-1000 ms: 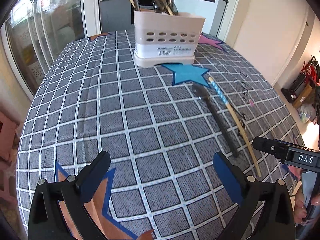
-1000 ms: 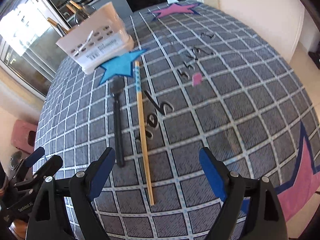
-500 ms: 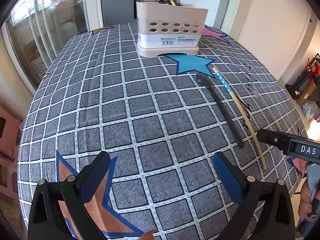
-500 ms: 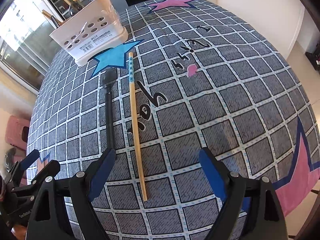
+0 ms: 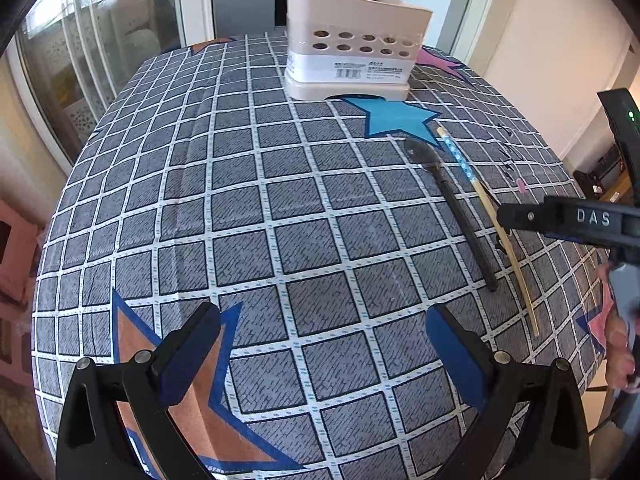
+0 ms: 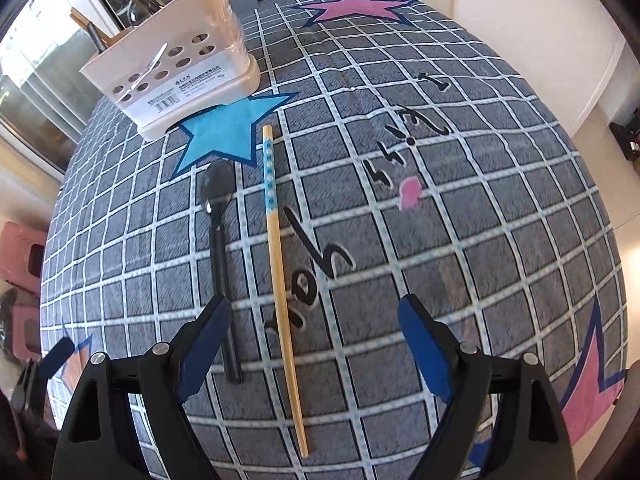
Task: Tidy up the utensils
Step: 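Close the right tool on the blue-dotted chopstick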
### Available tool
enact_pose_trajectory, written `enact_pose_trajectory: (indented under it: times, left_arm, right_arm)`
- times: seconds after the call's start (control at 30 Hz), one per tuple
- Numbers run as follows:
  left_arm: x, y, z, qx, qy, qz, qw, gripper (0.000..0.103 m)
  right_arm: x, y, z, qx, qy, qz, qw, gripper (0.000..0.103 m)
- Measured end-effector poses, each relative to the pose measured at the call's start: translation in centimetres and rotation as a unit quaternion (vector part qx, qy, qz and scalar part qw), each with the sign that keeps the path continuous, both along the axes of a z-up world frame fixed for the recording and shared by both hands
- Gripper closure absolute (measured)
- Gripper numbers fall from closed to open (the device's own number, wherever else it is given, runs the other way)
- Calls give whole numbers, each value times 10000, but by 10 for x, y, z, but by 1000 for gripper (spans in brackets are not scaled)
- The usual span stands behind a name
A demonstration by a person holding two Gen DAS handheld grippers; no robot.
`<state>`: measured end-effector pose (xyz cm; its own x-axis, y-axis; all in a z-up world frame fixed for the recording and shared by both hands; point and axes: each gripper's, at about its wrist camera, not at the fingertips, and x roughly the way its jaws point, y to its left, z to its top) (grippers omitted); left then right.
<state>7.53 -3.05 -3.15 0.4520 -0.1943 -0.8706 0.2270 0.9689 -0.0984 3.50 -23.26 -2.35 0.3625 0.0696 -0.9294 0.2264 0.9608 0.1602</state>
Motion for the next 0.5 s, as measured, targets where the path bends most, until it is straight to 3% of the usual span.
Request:
enact_pose_trajectory:
  times: [0.2, 0.27, 0.5]
  left_arm:
    - [2, 4, 1, -6, -2, 83, 10000, 0]
    - [2, 4, 2, 7, -11, 84, 10000, 0]
    - [3, 2, 1, 8, 27, 63, 10000, 0]
  right_arm:
    - [16, 10, -4, -174, 187, 195, 9995, 28]
    - [20, 10, -6, -153, 265, 142, 9994, 35]
    - [39, 17, -9, -217, 452, 242, 9985, 40]
